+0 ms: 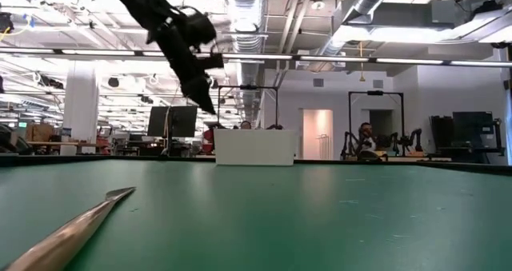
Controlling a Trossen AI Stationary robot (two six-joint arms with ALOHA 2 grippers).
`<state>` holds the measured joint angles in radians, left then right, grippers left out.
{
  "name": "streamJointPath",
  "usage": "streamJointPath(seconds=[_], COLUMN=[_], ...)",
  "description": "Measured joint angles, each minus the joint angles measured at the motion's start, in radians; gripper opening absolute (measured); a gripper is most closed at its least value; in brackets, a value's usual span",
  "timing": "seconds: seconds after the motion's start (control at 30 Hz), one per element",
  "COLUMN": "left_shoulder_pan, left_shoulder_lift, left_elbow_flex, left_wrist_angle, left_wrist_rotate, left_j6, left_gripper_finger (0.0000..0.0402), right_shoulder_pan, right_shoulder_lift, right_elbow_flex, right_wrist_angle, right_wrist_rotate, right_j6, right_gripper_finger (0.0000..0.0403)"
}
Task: Sort silverware by color (type)
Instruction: Put the gold table knife into the white bin
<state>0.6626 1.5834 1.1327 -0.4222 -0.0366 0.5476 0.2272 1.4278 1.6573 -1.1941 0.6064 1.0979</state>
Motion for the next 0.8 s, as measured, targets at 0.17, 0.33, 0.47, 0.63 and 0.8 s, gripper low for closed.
streamJointPath(seconds=[0.17, 0.33, 0.47, 0.63, 0.8], left_shoulder_pan=[0.005, 0.006, 0.005, -0.01, -0.093], left_shoulder_lift=[0.098, 0.123, 0.104, 0.055, -0.028], left_elbow_flex=[0.104, 0.162, 0.195, 0.244, 0.165], left_wrist_angle=[-0.046, -0.054, -0.074, -0.246, -0.27], left_wrist_rotate=[0.033, 0.006, 0.013, 0.077, 0.323], left_j6=[-0.054, -0.2, -0.232, -0.318, -0.472], left_gripper_finger=[0.0032, 0.008, 0.0116, 0.0152, 0.016], right_shoulder_pan=[-0.042, -0.055, -0.055, -0.041, -0.01], right_shoulder_lift=[-0.002, -0.002, 0.0, 0.03, 0.094], right_elbow_flex=[0.0, 0.0, 0.0, 0.0, 0.0], right_wrist_angle=[-0.022, -0.022, -0.014, 0.009, 0.031], right_wrist_rotate=[-0.034, -0.042, -0.041, -0.041, -0.048], right_j6=[-0.029, -0.035, -0.034, -0.024, 0.022], right_gripper_finger=[0.005, 0.005, 0.005, 0.005, 0.005])
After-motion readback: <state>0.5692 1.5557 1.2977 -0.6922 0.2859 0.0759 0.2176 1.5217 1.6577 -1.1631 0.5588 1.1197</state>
